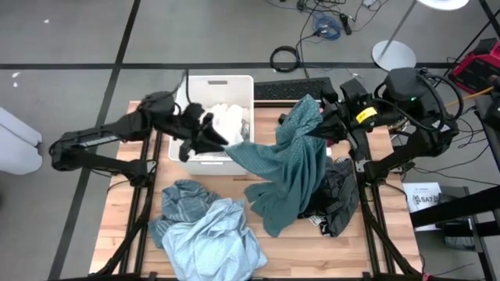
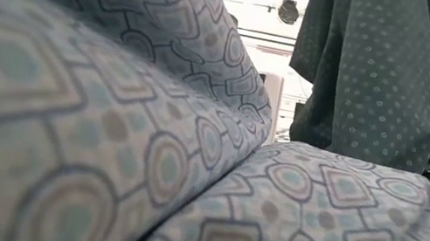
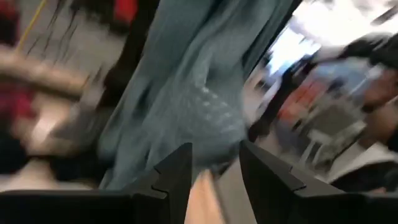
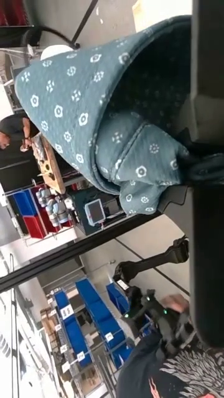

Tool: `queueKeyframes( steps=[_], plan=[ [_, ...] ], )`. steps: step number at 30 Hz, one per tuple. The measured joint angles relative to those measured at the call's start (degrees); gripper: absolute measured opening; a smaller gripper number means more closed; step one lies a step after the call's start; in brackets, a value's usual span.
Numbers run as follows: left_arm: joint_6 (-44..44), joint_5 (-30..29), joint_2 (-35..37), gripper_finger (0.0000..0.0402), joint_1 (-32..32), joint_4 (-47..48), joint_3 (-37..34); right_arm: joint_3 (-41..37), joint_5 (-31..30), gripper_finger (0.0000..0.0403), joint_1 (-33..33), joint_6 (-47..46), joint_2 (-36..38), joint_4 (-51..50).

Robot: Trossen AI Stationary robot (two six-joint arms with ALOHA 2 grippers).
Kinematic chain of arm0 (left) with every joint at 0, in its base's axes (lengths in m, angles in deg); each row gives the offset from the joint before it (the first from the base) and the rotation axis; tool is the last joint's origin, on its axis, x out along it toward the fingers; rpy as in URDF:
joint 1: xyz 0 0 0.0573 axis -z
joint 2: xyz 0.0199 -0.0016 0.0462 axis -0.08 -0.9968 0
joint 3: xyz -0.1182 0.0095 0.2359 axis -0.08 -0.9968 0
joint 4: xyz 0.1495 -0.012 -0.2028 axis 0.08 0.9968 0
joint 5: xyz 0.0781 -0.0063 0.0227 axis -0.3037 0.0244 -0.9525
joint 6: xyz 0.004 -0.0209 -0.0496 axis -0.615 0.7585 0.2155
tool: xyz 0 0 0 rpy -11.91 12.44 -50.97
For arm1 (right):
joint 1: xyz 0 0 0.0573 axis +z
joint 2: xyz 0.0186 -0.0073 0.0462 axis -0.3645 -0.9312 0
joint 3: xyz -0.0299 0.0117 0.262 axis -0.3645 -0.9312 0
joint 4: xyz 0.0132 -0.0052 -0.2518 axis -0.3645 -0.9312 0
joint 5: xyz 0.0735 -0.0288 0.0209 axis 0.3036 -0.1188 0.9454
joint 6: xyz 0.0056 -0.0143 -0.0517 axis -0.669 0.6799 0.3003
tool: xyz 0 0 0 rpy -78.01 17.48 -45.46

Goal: Sort clothes
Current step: Put the green shirt into the white laundry bin

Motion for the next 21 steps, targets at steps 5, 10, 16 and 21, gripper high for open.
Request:
queueKeyframes(
  steps=[5,10,16,21],
  plan=[
    [-3.2,-3.1,3.6,0.0144,-1.2,16.0,1.3,0.0,0.0,0.0009,0.0,0.0,0.0,-1.1],
    [-0.3,-5.3,3.1,0.0144,-0.3,-4.2,1.3,0.0,0.0,0.0009,0.0,-0.1,-0.4,-2.7],
    [10.4,-5.5,-4.8,0.0144,0.5,-26.1,1.6,0.0,0.0,0.0009,-0.1,-1.1,-1.4,-2.7],
    [11.9,-5.5,-11.5,0.0144,3.2,-25.2,1.2,0.0,-0.1,0.0009,-0.1,-1.6,-1.9,-2.8]
  ],
)
